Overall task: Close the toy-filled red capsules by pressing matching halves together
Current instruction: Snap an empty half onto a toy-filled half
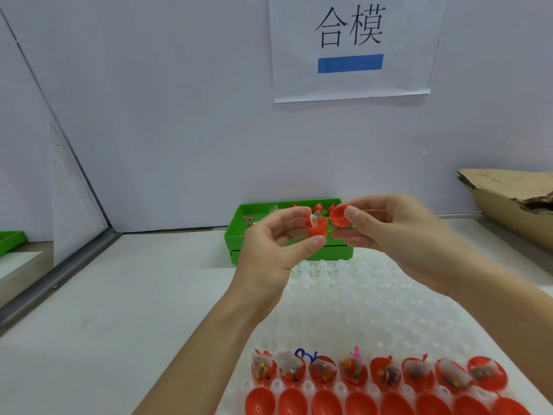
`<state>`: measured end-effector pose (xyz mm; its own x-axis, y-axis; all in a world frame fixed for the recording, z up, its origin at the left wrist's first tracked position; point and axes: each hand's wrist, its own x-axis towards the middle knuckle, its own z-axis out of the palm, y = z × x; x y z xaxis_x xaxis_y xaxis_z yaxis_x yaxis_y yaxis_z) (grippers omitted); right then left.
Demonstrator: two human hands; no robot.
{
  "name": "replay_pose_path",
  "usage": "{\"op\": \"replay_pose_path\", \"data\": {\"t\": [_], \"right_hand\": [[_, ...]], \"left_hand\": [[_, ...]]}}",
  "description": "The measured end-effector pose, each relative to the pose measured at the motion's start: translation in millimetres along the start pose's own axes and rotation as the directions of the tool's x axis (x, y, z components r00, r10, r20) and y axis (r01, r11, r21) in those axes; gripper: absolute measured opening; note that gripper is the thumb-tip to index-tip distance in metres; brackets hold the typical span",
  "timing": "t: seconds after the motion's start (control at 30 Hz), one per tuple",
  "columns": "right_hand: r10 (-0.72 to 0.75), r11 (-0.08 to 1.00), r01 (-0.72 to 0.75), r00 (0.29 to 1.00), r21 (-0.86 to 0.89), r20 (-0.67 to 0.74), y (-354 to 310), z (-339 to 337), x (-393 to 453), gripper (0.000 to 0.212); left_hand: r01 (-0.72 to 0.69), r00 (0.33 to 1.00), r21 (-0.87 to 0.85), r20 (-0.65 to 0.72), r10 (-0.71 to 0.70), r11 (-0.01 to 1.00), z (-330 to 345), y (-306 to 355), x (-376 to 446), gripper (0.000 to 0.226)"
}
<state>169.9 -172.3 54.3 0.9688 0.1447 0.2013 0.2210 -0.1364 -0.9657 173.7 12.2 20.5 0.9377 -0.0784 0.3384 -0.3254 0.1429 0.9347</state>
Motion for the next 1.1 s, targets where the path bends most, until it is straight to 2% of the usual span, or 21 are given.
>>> {"op": "replay_pose_path", "data": {"t": [0.13, 0.4, 0.57, 0.77, 0.87, 1.0, 1.1], "right_hand": [[0.008, 0.999, -0.009, 1.0, 0.043, 0.024, -2, -2, 0, 0.014], [0.021, 0.998, -0.023, 0.999, 0.064, 0.025, -2, -5, 1, 0.017], [0.05, 0.994, -0.057, 0.996, 0.094, 0.073, -1, -4, 1, 0.027], [-0.008, 0.993, -0.009, 0.991, 0.121, 0.135, 0, -9, 1, 0.039], [-0.04, 0.998, 0.03, 0.981, 0.055, 0.19, 1, -13, 2, 0.037], [-0.109, 0.985, 0.13, 0.979, -0.114, 0.174, 1, -15, 3, 0.036], [-0.142, 0.977, 0.167, 0.975, -0.135, 0.173, 0, -14, 3, 0.032]], "left_hand": [[0.003, 1.0, -0.045, 0.012, -0.003, 0.999, 0, 0, 1, 0.051], [0.013, 0.998, -0.059, 0.062, -0.01, 0.998, 0, 3, 0, 0.037], [-0.031, 0.997, 0.064, 0.067, 0.026, 0.997, 1, 6, -3, 0.033], [-0.014, 0.996, 0.104, 0.085, 0.005, 0.995, 2, 7, -5, 0.03], [-0.014, 0.996, 0.102, 0.089, 0.005, 0.995, 0, 8, -4, 0.03], [-0.021, 0.99, 0.119, 0.142, 0.004, 0.993, -2, 8, -4, 0.034], [-0.029, 0.987, 0.142, 0.16, 0.006, 0.989, -2, 8, -5, 0.029]]}}
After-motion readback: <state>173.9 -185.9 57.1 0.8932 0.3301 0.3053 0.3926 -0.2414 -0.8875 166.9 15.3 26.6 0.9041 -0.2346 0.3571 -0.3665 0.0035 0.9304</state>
